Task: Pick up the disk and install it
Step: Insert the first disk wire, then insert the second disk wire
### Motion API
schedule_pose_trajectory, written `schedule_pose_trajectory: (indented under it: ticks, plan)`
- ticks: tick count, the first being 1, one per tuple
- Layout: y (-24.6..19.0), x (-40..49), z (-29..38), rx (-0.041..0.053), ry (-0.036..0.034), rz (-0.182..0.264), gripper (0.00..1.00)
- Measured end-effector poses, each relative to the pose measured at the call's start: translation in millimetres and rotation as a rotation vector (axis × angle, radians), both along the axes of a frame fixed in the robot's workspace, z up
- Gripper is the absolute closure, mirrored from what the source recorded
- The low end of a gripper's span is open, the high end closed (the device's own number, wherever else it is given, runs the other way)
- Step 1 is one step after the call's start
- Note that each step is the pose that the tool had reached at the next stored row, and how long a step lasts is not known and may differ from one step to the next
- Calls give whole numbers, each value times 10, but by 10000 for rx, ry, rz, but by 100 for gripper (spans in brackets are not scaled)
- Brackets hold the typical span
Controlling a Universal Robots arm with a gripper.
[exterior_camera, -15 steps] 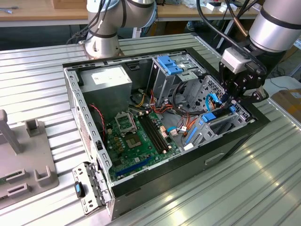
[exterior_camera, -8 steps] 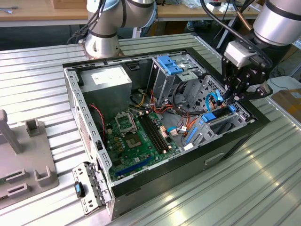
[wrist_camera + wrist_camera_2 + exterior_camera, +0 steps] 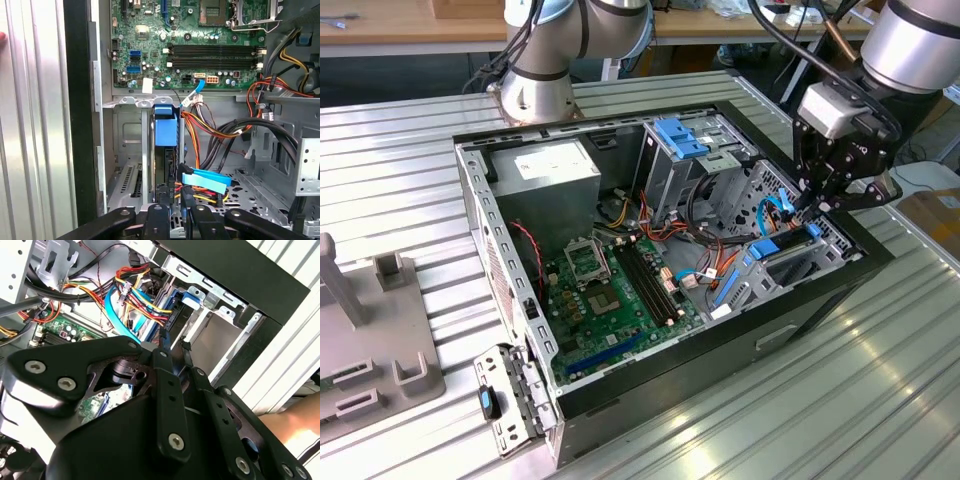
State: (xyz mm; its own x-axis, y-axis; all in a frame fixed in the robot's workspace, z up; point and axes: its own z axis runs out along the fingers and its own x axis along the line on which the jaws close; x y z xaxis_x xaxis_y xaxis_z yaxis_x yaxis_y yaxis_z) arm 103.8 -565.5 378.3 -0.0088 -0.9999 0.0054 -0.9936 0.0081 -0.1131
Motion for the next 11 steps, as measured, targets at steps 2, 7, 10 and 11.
schedule_pose_trajectory:
  ticks: [2,7,10,11]
  plan:
    - [2,13,0,-11,140,-2,76]
    - [3,35,-2,-10,340,-1,76]
    - [2,35,-2,-10,348,-2,76]
    - [3,35,-2,-10,348,-2,76]
